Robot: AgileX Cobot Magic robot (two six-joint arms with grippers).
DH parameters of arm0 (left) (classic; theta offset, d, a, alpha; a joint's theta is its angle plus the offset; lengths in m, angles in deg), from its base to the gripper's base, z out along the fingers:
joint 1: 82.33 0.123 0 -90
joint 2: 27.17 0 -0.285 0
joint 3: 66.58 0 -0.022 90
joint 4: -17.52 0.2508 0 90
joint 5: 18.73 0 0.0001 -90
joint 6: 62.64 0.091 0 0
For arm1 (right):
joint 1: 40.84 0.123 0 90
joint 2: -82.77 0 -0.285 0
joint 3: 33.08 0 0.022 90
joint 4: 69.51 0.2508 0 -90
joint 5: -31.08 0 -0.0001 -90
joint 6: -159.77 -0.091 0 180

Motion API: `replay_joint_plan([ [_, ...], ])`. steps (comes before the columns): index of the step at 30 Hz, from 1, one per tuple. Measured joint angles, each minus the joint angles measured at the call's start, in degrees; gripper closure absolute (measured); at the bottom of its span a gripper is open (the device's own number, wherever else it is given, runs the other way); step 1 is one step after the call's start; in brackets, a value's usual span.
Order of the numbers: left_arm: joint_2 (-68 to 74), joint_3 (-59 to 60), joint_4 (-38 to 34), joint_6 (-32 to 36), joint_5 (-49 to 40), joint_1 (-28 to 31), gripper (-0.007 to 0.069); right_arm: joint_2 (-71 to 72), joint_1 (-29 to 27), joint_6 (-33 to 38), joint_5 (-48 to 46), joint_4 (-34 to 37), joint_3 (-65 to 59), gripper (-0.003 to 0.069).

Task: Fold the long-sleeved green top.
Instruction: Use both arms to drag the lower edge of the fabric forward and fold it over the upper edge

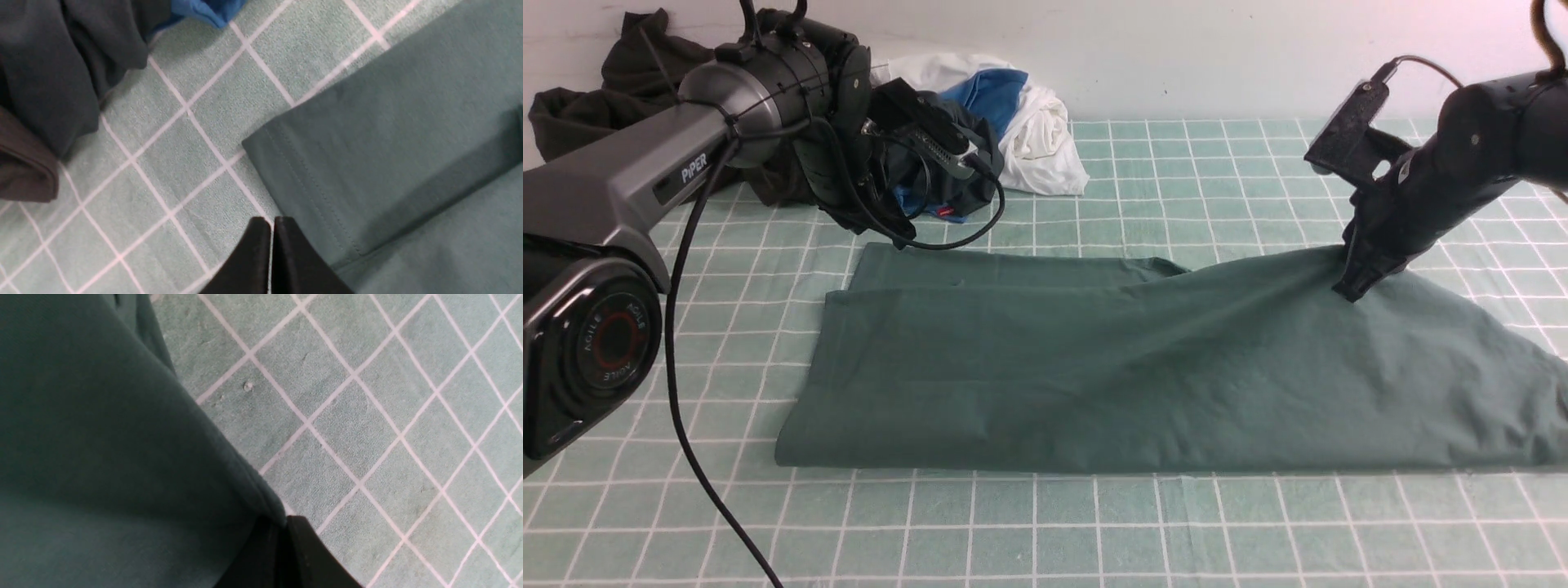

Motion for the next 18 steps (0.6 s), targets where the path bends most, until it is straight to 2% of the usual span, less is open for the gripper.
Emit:
replay_joint_plan([
  [4,0.7,0.0,0.1,-0.7,-1.5,0.0,0.0622,-0.9,-0.3,-0.8,0.7,-0.4,0.0,0.0659],
  [7,0.7,-0.1,-0.4,-0.8,-5.2,0.1,0.0582,-0.9,-0.3,-1.7,0.8,-0.4,0.0,0.0659],
  [10,1.4,-0.2,-2.0,1.8,-8.0,0.5,0.0492,-0.9,-0.3,-2.4,0.8,-0.4,0.0,0.0659],
  [11,1.4,-0.2,-2.0,2.1,-8.1,0.5,0.0492,-0.9,-0.3,-2.4,0.8,-0.4,0.0,0.0659],
  [13,2.6,-0.2,-4.9,6.7,-8.5,0.6,0.0391,-0.9,-0.3,-2.5,0.7,-0.4,0.0,0.0659],
  [18,4.2,-0.2,-10.2,13.6,-6.5,0.7,0.026,-0.9,-0.3,-2.6,0.6,-0.4,0.0,0.0659],
])
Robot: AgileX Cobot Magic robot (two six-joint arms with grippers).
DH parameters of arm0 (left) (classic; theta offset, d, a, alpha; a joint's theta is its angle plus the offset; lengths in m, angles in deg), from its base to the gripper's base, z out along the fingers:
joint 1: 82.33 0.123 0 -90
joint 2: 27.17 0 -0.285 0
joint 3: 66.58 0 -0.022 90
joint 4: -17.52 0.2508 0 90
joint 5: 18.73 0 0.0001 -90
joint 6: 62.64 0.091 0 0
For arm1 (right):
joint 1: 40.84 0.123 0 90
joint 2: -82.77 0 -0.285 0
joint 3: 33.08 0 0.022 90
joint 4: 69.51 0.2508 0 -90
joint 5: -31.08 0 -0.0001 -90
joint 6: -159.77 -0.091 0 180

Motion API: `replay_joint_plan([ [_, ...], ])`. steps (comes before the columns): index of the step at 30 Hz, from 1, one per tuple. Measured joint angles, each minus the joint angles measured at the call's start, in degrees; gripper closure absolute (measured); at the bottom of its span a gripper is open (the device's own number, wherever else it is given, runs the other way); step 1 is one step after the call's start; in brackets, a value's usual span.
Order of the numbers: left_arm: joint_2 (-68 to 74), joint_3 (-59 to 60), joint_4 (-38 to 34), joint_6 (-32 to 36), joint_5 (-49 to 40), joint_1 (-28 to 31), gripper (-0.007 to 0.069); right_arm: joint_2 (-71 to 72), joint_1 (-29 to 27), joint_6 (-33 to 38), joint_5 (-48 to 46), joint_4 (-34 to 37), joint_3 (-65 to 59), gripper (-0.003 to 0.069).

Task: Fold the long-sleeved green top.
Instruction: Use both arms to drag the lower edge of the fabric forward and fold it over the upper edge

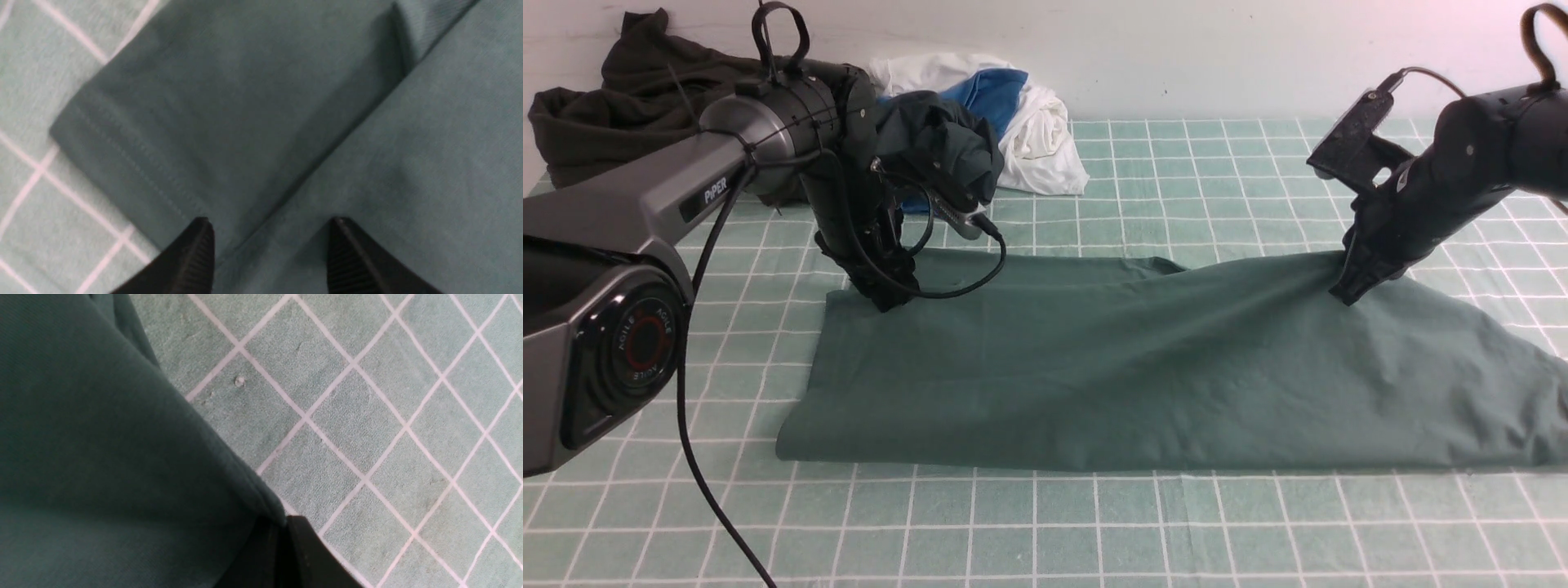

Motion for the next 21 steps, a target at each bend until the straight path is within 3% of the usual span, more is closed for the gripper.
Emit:
replay_joint_plan([
  [5,0.7,0.0,-0.3,0.8,1.1,0.0,0.0239,0.0,0.0,0.0,-0.1,0.2,0.0,0.0659],
  [9,0.8,-0.1,-0.3,0.8,0.1,0.0,0.0273,0.0,0.0,0.0,-0.2,0.2,0.0,0.0659],
  [11,0.8,-0.1,-0.4,0.8,-1.6,0.0,0.0367,0.0,0.0,0.0,-0.2,0.2,0.0,0.0659],
  [12,0.8,-0.1,-0.4,0.8,-1.8,0.0,0.0375,0.0,0.0,0.0,-0.2,0.2,0.0,0.0659],
  [14,0.8,-0.1,-0.5,0.9,-3.6,0.0,0.0521,0.0,0.0,0.0,-0.3,0.3,0.0,0.0659],
  [16,0.8,-0.1,-0.5,0.9,-4.1,0.1,0.059,0.0,0.0,0.0,-0.4,0.3,0.0,0.0659],
  [21,0.8,-1.2,0.8,-0.2,-4.8,0.3,0.0625,0.0,0.0,0.0,-0.4,0.3,0.0,0.0659],
])
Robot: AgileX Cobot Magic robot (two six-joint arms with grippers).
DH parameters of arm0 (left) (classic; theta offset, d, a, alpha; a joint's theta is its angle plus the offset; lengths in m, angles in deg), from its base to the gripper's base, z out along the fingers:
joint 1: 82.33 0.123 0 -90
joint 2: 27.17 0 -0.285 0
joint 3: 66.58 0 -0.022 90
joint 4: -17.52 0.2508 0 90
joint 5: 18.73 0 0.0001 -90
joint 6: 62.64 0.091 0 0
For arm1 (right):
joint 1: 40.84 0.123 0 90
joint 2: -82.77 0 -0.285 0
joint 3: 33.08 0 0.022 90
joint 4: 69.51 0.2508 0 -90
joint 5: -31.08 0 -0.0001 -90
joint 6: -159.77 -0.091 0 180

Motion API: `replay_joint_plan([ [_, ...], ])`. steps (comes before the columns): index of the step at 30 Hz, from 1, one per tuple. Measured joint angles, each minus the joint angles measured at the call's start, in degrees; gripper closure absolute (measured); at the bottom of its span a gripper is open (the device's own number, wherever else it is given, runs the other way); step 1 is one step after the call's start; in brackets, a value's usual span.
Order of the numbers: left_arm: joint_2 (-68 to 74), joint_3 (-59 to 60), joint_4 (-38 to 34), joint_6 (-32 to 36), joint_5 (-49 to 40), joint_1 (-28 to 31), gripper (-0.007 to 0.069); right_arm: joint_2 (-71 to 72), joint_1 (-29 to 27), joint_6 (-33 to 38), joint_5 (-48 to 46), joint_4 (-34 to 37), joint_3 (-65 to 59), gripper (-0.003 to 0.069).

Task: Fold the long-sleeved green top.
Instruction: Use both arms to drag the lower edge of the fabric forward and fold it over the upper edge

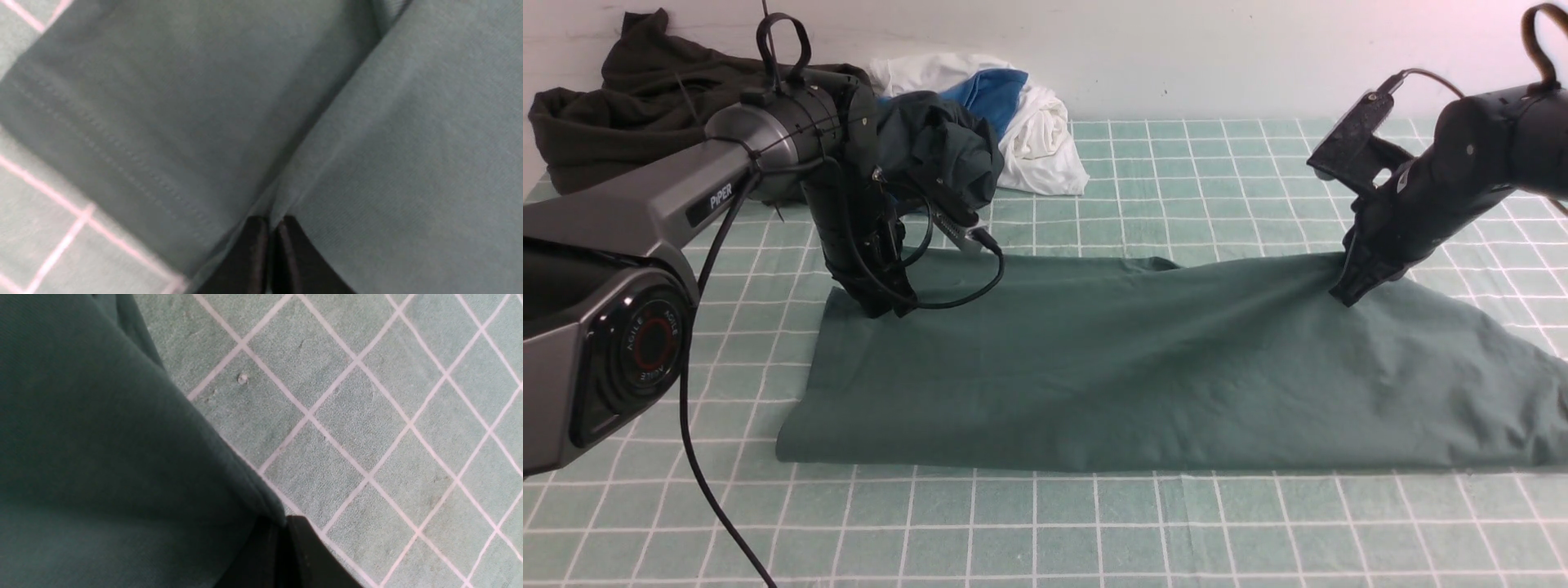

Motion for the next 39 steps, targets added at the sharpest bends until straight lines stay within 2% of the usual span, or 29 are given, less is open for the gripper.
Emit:
replay_joint_plan([
  [4,-0.4,-3.7,2.7,-3.6,-0.1,0.0,0.0628,0.0,0.0,-1.3,0.1,-1.1,0.0,0.0659],
  [7,-1.0,-8.7,3.1,-6.9,0.5,0.1,0.0628,0.0,0.0,-4.2,1.6,-4.4,0.0,0.0659],
  [15,0.2,-10.2,0.0,-8.5,8.5,1.1,0.0628,-2.0,-0.1,-7.4,6.3,-8.0,0.1,0.0657],
  [20,3.9,-10.2,-0.1,-10.9,12.5,1.3,0.0606,-4.7,-0.5,-11.0,9.9,-8.3,0.1,0.0607],
  [26,5.8,-10.2,-0.2,-12.3,14.2,1.7,0.048,-4.9,-1.2,-19.2,10.7,-9.4,1.0,0.0451],
  [27,5.2,-10.2,-0.6,-12.9,14.0,1.9,0.0419,-4.2,-1.3,-22.2,9.1,-10.1,1.9,0.0396],
  [30,2.4,-11.6,-1.4,-15.4,10.0,1.9,0.0307,-1.0,-1.5,-26.9,4.0,-11.3,3.4,0.0316],
  [32,-0.6,-13.3,-2.0,-16.7,5.8,1.9,0.0274,2.4,-1.7,-28.5,1.3,-11.1,3.5,0.0291],
  [34,-4.0,-14.4,-3.0,-17.5,0.1,1.7,0.0272,6.3,-2.5,-30.0,-1.5,-9.8,3.4,0.0282],
  [37,-7.2,-14.6,-3.9,-17.6,-3.2,1.1,0.0305,10.5,-3.6,-31.1,-2.9,-7.3,2.3,0.028],
  [39,-9.2,-14.1,-4.6,-18.1,-4.5,0.0,0.04,16.1,-5.2,-31.7,-3.3,-3.2,-1.5,0.028],
])
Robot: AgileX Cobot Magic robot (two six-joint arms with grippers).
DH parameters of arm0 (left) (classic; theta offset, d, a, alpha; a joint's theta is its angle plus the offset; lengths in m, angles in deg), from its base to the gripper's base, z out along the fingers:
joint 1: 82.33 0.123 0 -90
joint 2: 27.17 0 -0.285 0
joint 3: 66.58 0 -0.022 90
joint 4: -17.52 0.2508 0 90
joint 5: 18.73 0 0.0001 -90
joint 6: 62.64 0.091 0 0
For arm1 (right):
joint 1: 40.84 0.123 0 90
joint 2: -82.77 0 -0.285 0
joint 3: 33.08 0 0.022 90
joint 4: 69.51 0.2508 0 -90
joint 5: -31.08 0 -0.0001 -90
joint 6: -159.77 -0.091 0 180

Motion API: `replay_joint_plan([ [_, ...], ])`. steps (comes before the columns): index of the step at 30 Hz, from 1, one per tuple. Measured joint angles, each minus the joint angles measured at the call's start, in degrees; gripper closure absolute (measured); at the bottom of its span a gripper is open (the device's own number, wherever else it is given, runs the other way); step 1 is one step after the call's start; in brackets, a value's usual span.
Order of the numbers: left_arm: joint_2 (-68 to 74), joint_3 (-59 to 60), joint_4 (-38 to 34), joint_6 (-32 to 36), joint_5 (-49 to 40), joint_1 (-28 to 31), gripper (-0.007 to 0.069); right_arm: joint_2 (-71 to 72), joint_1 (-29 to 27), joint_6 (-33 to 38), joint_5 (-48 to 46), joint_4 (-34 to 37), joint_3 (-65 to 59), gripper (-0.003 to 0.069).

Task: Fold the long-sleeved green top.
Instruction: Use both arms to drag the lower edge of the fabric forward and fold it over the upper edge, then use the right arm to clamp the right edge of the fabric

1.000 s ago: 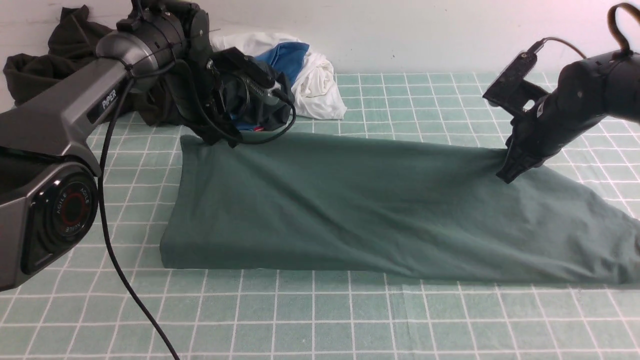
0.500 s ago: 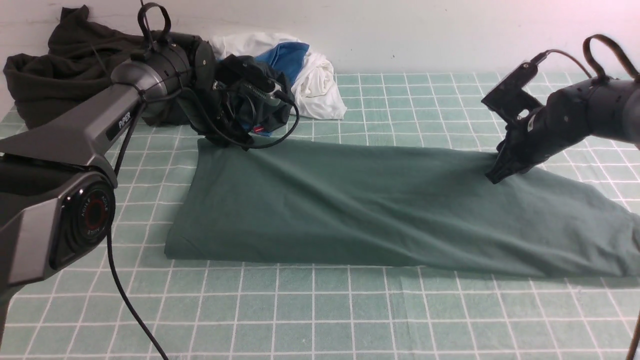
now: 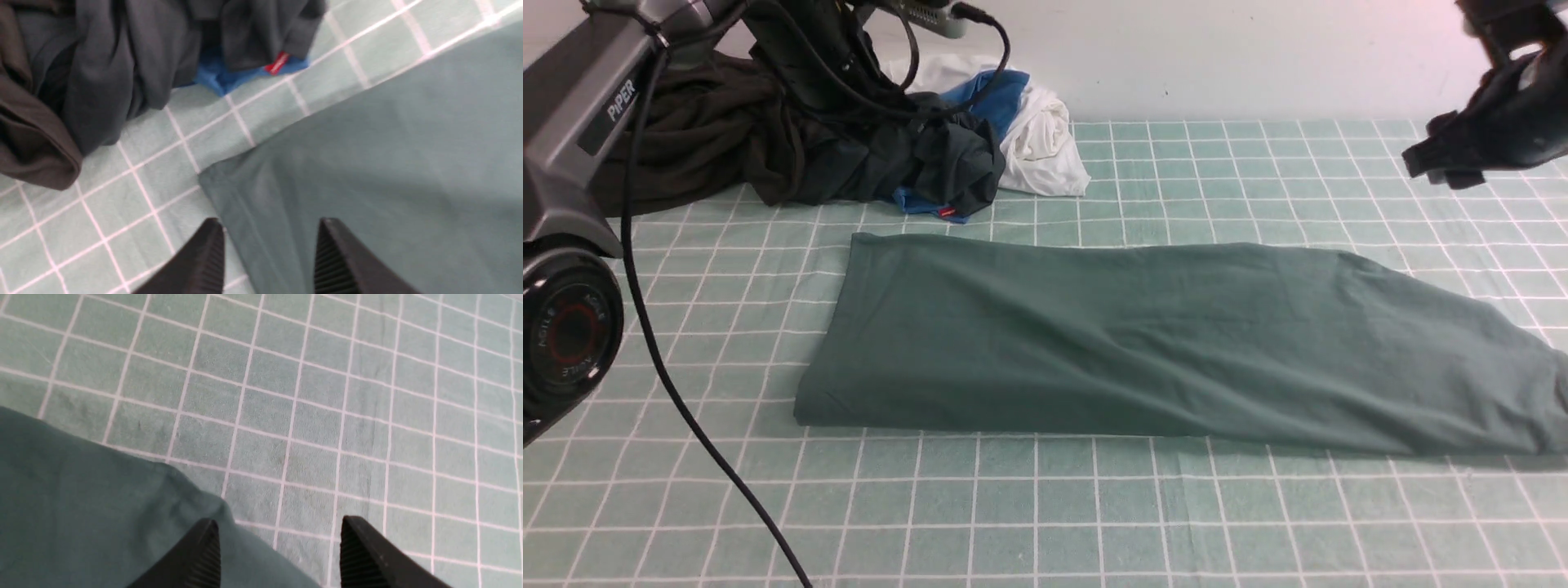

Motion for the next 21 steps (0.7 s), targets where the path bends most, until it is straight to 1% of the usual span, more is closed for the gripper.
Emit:
replay_joint_plan([
  [4,-0.6,6.2,-0.2,-0.6,-0.1,-2.2,0.0573,6.3,-2.3,-1.7,-0.3,3.2,-8.5,0.028],
  [6,-0.6,10.6,-0.2,-0.6,-0.1,-3.1,0.0608,7.4,-4.0,-3.1,-0.6,3.5,-12.1,0.028],
  [7,-0.5,11.1,-0.2,-0.6,-0.1,-3.2,0.061,7.5,-4.2,-3.3,-0.7,3.5,-12.4,0.028],
  [8,-0.4,15.1,-0.4,-0.5,-0.1,-3.8,0.0622,7.4,-6.6,-4.8,-0.9,3.5,-15.0,0.028],
  [11,-0.4,21.9,-0.5,-0.3,-0.1,-4.0,0.0628,5.3,-11.3,-6.1,-1.4,3.5,-17.5,0.0273],
  [14,-0.4,27.0,-0.3,-0.3,0.0,-3.2,0.0628,1.7,-14.5,-6.3,-1.3,3.4,-17.9,0.0249],
  [15,-0.4,27.7,-0.3,-0.3,0.0,-3.1,0.0628,1.4,-14.9,-6.3,-1.3,3.4,-17.9,0.0246],
  [17,-0.4,31.2,-0.3,-0.3,0.7,-2.4,0.0628,-2.6,-16.3,-6.2,-1.1,3.2,-17.9,0.0214],
  [21,-0.6,34.0,-0.2,-0.3,3.1,-2.0,0.0628,-7.7,-16.3,-5.8,-0.8,3.4,-17.9,0.0183],
])
